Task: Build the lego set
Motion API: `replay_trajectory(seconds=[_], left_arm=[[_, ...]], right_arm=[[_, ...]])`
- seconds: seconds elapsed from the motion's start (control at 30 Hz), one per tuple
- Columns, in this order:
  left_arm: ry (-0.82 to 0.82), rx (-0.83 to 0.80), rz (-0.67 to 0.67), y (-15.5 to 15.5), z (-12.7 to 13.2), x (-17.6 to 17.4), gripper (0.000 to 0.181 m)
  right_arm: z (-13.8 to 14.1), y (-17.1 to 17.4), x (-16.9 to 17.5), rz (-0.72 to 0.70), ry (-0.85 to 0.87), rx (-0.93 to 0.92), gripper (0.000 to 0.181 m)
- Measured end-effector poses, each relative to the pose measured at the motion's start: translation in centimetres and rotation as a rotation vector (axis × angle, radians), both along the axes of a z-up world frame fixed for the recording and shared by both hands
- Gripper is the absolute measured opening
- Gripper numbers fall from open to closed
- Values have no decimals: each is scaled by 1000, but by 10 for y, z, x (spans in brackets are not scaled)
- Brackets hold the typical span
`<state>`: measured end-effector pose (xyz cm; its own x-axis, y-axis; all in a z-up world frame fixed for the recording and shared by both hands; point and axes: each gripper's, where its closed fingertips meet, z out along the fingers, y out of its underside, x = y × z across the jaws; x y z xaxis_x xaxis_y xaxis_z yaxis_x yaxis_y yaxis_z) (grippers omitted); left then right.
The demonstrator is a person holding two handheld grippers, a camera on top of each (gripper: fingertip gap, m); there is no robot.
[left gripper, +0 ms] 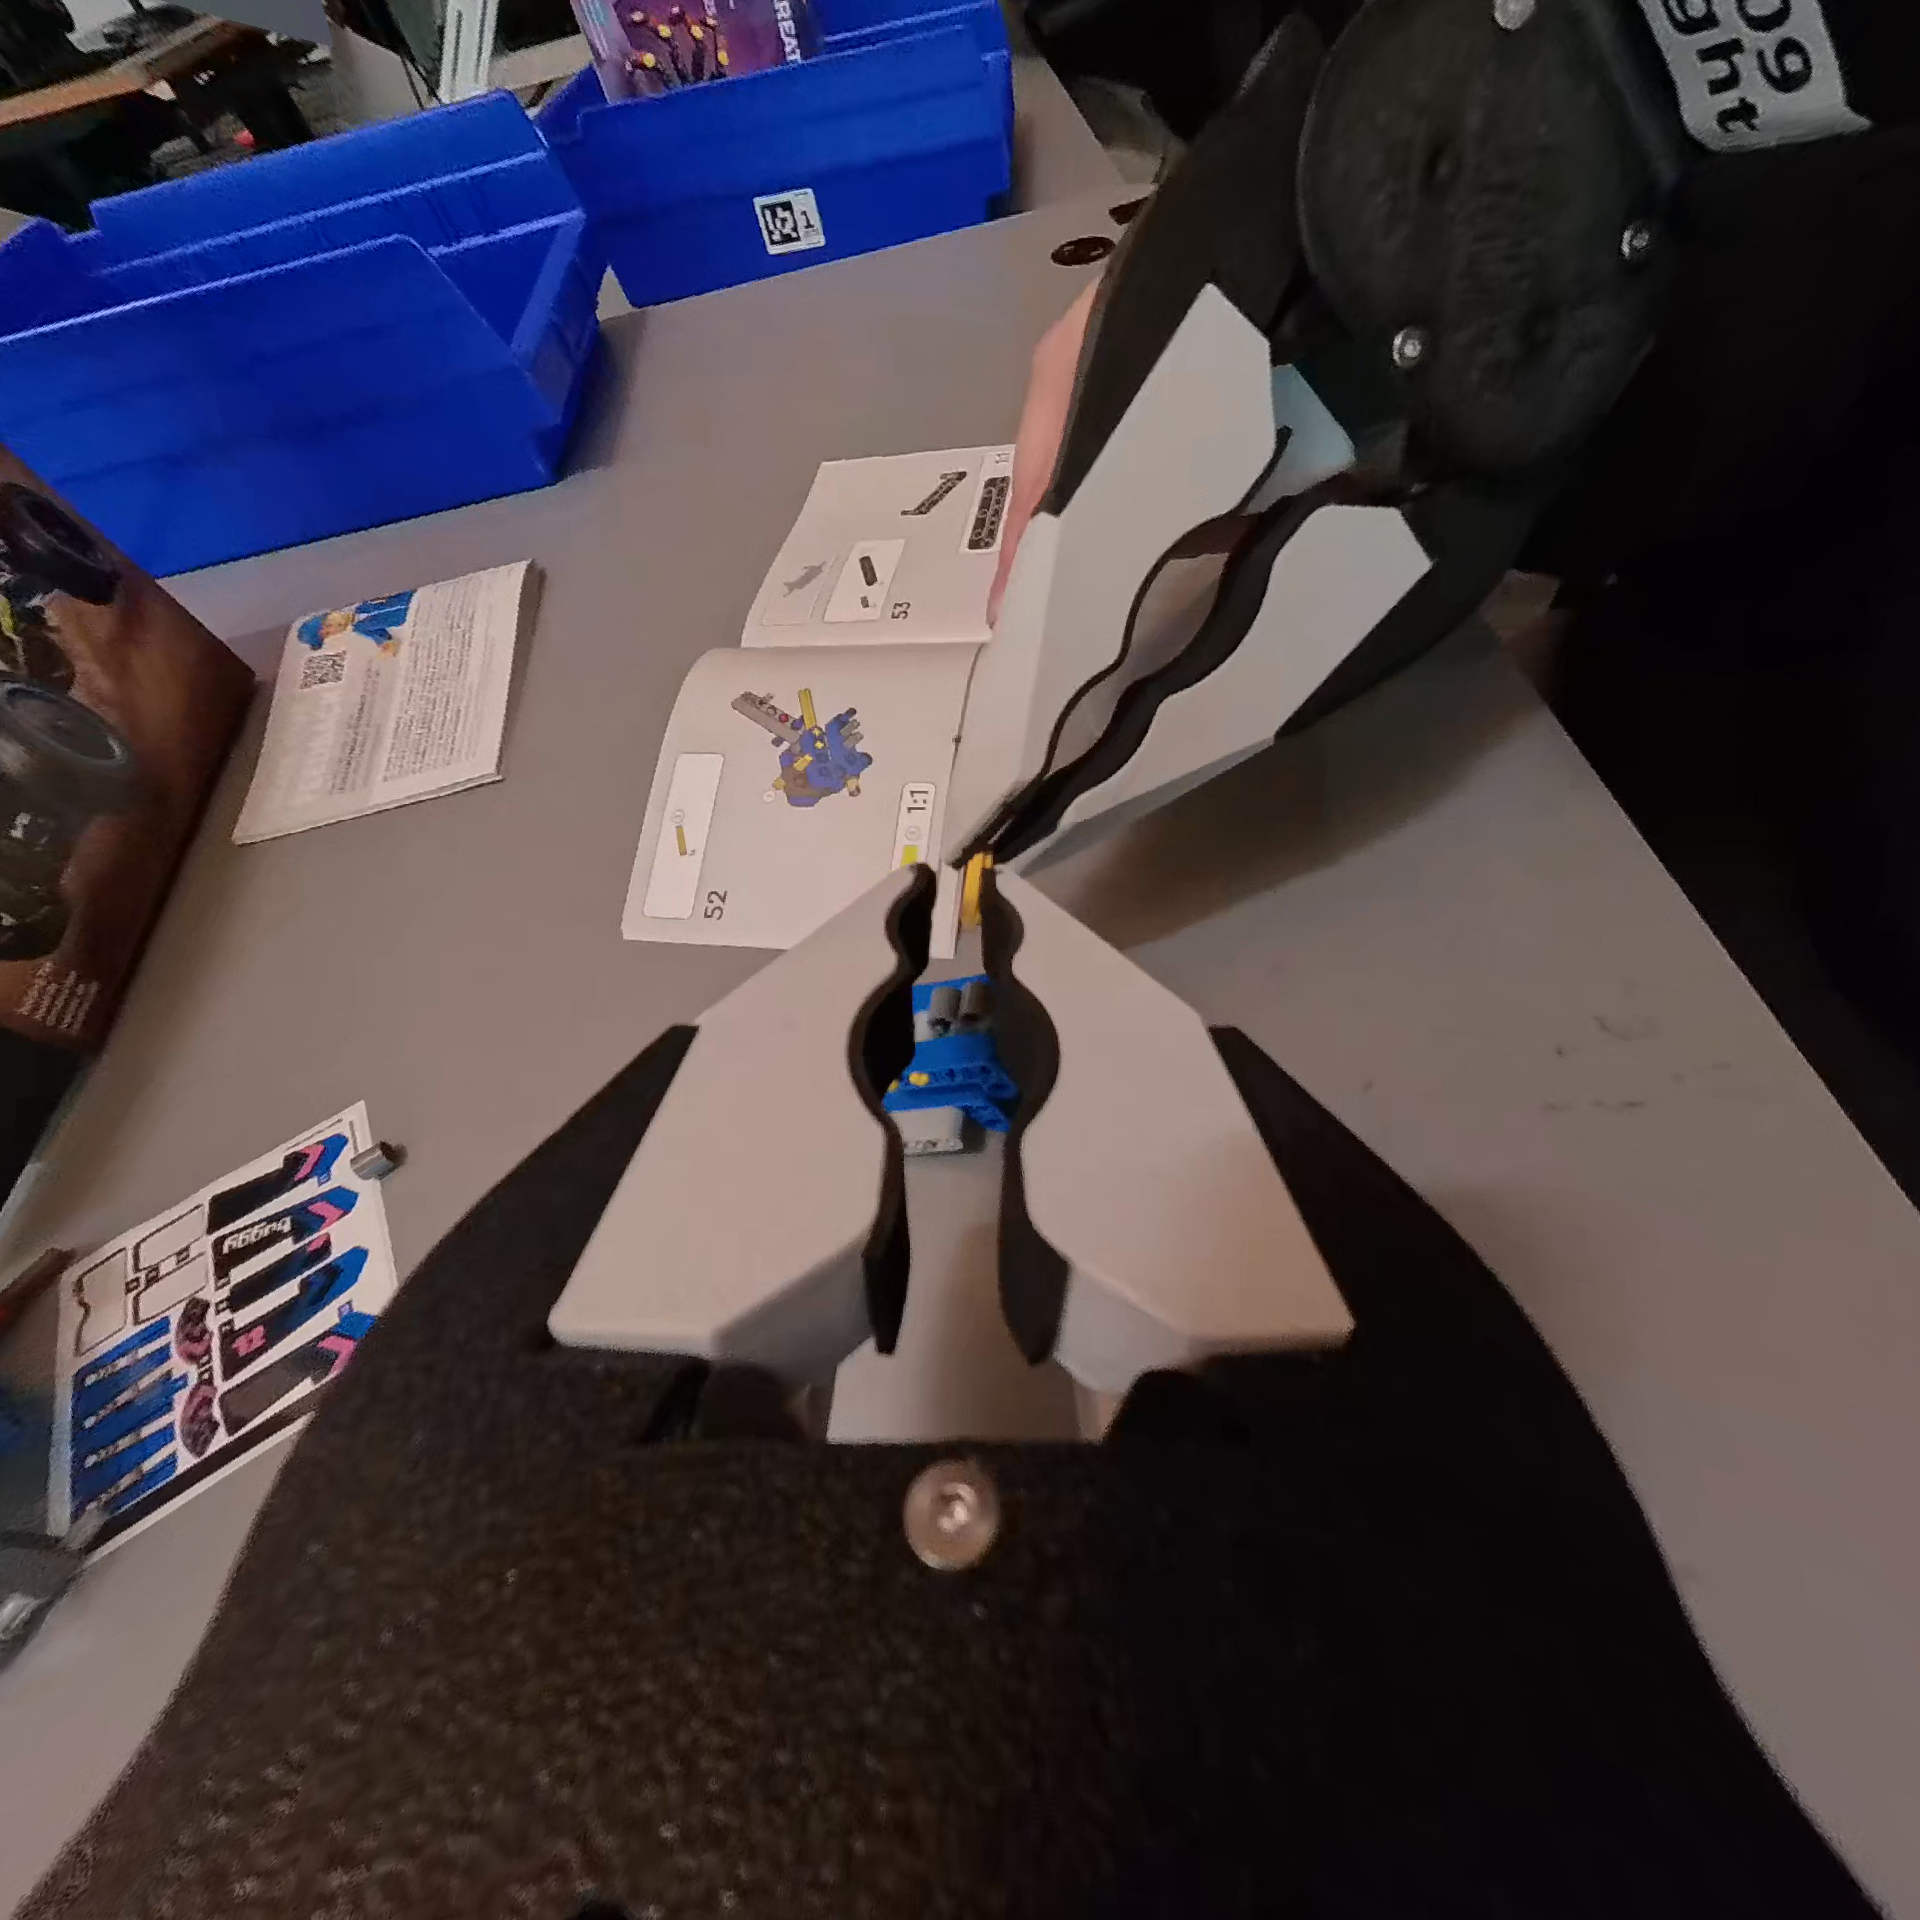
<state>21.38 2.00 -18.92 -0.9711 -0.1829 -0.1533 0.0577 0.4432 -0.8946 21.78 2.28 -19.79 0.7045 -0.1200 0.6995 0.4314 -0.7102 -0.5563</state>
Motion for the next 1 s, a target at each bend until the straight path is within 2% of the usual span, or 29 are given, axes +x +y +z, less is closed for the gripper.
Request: replay_trajectory(seconds=[0.27,0.33,0.5,0.73,1.0], left_arm=[[7,35,-21,3,-4,-3,18],[-23,38,-25,2,-4,-3,1],[-31,68,-37,2,-7,-5,1],[100,-129,-114,2,16,-15,0],[191,-325,-187,0,40,-23,0]], right_arm=[[-2,-1,1,-7,45,16,3],[-2,-2,1,-2,55,19,3],[-4,-1,-2,27,112,52,3],[19,1,-16,193,327,353,2],[46,1,-27,305,420,587,2]])
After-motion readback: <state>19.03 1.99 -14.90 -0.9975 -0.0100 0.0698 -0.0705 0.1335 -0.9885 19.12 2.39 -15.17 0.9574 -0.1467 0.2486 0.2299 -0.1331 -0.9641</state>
